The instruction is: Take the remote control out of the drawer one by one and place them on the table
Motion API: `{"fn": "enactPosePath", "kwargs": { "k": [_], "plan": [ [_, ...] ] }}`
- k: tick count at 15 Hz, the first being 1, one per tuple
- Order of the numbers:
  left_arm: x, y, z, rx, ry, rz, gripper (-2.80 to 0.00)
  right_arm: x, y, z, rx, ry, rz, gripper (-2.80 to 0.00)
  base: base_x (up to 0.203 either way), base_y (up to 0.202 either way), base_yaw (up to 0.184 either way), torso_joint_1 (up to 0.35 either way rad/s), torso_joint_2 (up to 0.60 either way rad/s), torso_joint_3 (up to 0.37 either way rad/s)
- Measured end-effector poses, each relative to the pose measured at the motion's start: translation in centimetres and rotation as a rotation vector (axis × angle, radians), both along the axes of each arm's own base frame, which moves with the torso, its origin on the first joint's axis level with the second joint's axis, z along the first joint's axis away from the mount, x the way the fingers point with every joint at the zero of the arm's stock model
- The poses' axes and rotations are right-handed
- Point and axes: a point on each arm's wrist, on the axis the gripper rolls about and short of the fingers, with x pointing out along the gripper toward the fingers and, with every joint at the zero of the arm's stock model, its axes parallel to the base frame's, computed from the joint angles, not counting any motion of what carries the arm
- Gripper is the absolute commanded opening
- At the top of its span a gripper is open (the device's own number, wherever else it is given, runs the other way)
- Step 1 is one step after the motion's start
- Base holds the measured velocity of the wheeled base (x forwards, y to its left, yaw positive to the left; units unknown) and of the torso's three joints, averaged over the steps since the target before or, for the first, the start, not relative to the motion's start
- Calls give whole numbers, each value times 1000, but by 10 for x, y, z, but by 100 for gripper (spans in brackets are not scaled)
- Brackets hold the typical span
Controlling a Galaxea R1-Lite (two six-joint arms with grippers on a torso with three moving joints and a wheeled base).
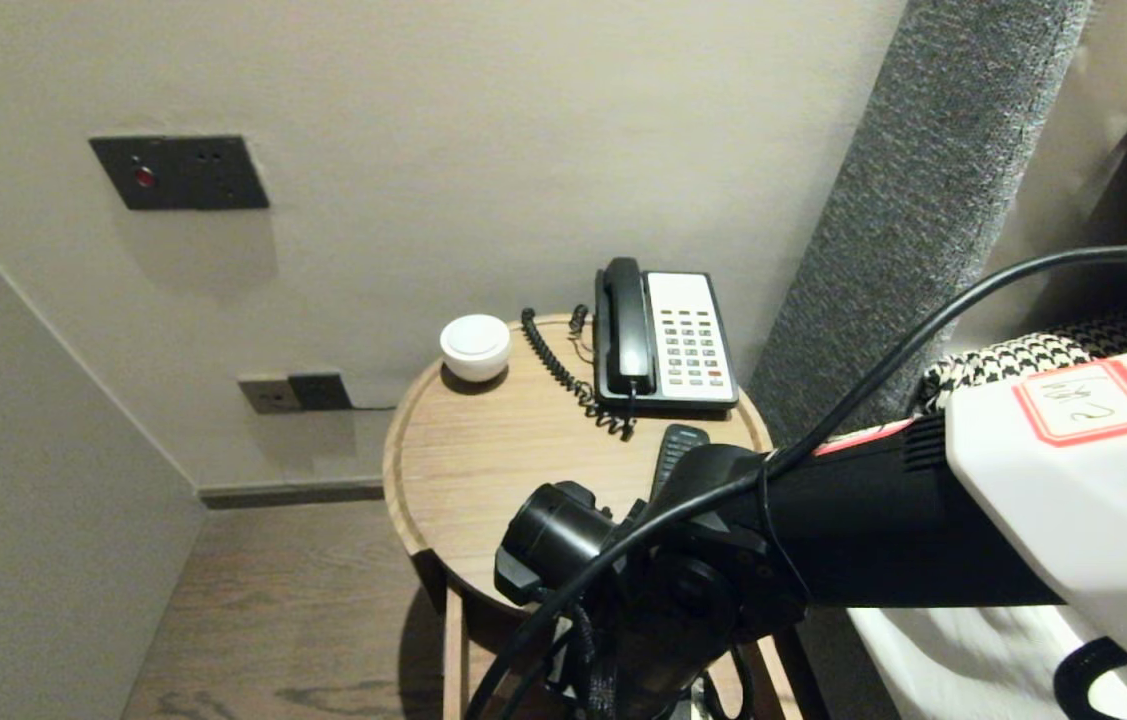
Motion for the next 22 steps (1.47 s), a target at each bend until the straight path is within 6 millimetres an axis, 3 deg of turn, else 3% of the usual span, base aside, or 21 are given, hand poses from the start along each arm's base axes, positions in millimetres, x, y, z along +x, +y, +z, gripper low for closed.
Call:
{"fn": "enactPosePath", "kwargs": {
  "k": [11,22],
  "plan": [
    [0,0,0,0,0,0,-280,-5,-1,9,-25,-83,-26,-280,0,0,0,0,0,0],
    [0,0,0,0,0,0,-280,-15,-21,12,-60,-74,-48,-280,0,0,0,0,0,0]
  ]
}}
